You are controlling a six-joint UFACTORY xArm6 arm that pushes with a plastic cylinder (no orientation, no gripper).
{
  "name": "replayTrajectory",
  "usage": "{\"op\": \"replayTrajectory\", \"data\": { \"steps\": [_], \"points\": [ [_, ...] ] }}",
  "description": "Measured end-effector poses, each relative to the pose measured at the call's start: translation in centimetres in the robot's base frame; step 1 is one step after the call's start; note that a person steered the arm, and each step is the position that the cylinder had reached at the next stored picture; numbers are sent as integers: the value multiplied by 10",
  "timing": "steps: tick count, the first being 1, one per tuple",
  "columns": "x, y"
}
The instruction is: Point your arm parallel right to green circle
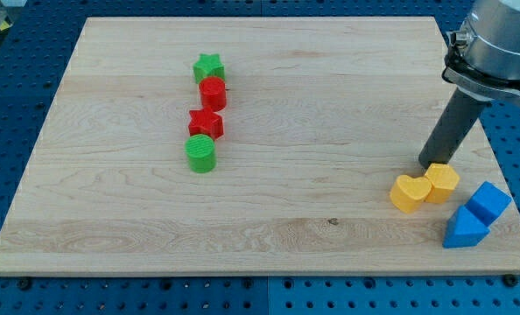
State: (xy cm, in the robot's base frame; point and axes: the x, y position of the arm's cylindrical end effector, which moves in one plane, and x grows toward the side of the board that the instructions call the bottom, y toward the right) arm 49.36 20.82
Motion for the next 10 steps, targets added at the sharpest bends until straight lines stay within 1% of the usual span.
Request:
{"op": "replayTrajectory", "data": {
  "steps": [2, 3, 4, 5, 6, 7, 9, 10],
  "points": [
    [26, 12],
    [-15, -7],
    [-46, -83],
    [-43, -184],
    [-11, -239],
    [20, -255],
    [20, -259],
    [8, -205]
  ]
}}
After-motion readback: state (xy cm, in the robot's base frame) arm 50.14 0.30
